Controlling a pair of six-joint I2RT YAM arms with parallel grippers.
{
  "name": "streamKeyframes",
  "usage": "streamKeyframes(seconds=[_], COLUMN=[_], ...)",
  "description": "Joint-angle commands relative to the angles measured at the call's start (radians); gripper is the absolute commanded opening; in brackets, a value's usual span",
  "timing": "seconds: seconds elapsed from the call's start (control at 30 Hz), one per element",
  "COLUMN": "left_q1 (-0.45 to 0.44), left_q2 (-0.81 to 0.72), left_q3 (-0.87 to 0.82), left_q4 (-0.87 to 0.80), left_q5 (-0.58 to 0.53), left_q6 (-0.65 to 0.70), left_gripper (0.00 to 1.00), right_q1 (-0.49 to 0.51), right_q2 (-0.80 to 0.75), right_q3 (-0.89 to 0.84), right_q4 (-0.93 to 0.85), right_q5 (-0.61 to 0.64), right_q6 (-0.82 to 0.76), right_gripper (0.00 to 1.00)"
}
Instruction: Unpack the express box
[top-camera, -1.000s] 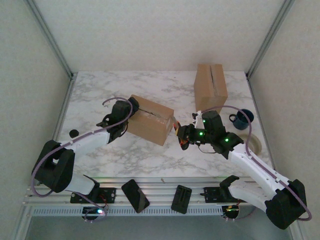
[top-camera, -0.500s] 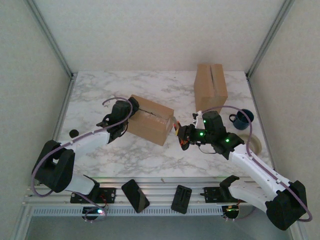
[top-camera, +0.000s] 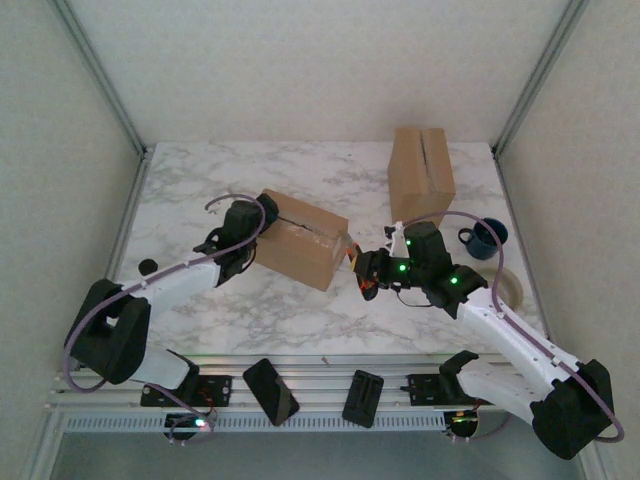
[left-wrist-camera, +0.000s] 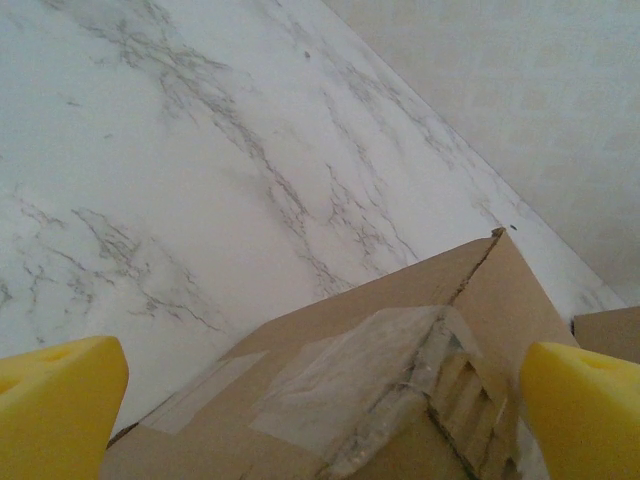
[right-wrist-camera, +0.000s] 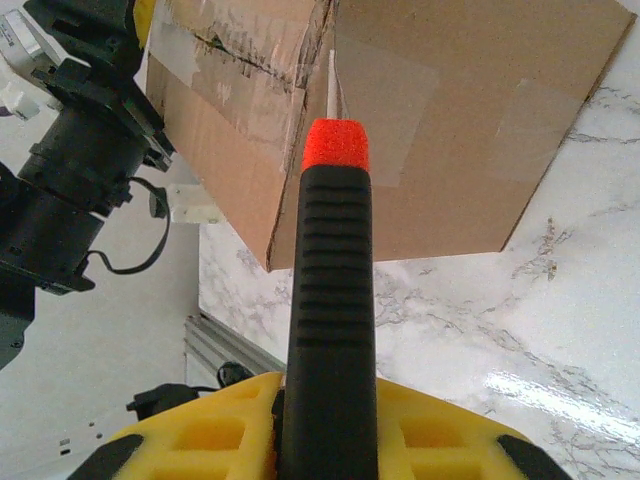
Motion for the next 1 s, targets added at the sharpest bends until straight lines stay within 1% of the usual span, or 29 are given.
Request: streamKeyframes(seconds=[0.0,0.5,0.97], left_q1=[-0.014,-0.014,-0.014], left_q2=[0.061,0.065,0.082], left_q3=[-0.03,-0.03,-0.025], left_q4=[-0.124,-0.122,-0.12], left_q5=[0.033,0.037,0.043], left_q6=[-0.01,-0.013,-0.019], left_gripper=[1.0,1.0,1.0], right_q1=[0.007,0.016,0.077], right_q2=[-0.007,0.022,0.026], right_q3=[0.033,0.024,-0.006], right_q4=[0.015,0.051,0.074], right_q5=[-0.01,-0.016,0.009], right_q6=[-0.004,0.006,0.039], right_gripper=[0.0,0.0,0.0])
